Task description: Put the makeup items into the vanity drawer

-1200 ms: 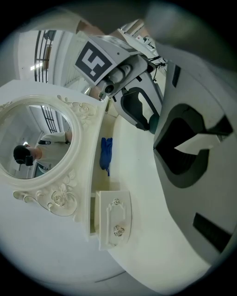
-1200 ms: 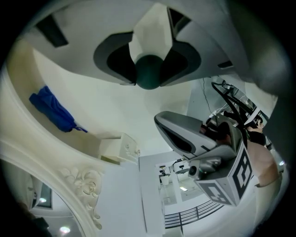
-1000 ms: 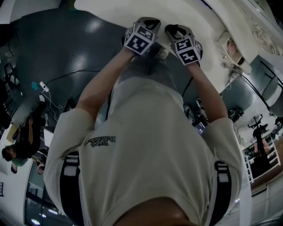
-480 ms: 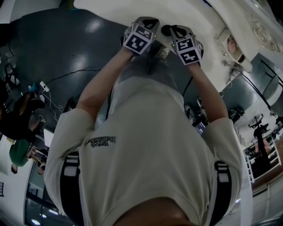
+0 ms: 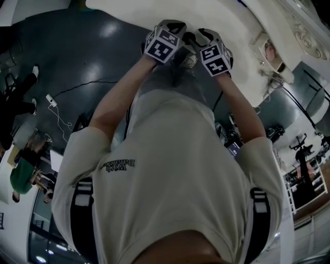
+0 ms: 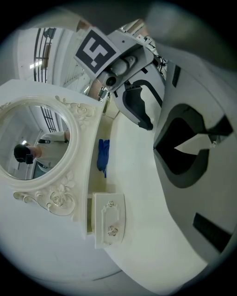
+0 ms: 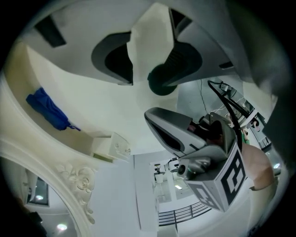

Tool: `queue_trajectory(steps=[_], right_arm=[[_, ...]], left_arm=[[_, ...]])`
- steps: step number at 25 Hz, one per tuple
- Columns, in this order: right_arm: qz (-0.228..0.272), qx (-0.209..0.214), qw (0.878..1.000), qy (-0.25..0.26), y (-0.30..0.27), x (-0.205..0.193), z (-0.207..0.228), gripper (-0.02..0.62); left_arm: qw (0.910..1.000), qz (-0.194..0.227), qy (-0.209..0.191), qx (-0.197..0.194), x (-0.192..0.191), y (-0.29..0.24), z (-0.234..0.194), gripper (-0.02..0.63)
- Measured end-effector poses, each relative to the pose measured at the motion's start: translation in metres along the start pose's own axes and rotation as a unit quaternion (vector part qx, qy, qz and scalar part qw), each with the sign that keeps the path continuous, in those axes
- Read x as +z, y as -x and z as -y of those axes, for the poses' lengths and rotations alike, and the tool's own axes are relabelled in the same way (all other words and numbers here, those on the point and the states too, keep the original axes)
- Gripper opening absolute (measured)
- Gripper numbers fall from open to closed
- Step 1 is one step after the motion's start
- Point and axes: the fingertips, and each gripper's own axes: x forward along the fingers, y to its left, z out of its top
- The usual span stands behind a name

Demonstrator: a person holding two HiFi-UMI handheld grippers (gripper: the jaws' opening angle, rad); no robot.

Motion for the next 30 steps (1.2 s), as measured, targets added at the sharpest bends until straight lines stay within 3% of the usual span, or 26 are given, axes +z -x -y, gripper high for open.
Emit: queue_trajectory(steps=[3,6,10,14,22,30], right_arm=[[-0.008,0.008,1.0,0.017,-0.002,0.001,-0.007,0.185],[-0.011,0.014,0.999,0.046,-0.003,0.003,-0.018,0.081],[-0.011,0.016,0.999,0.044,-0.003,0.003,-0.021,0.043],[-0.002,0.016,1.0,0.006,-0.001,0.001,-0.016,0.031],[0.042,-0.031,0.998,-0.029,0.031,0.017,0.014,0.031],[0.137,-0.086,0.986,-0.049,0.12,0.071,0.043,0.029]], left_arm=[[1.0,-0.005,-0.001,-0.001,-0.005,-0.001,0.001,0.014],[1.0,-0.007,0.001,-0.001,-0.009,-0.001,0.001,0.014],[1.0,-0.006,0.005,0.002,-0.011,0.0,-0.002,0.014],[1.0,-0.006,0.005,0.002,-0.01,0.002,-0.003,0.014],[0.9999,0.008,0.002,0.008,0.005,0.014,-0.004,0.014],[0.9965,0.072,-0.036,0.02,0.082,0.056,0.008,0.014]])
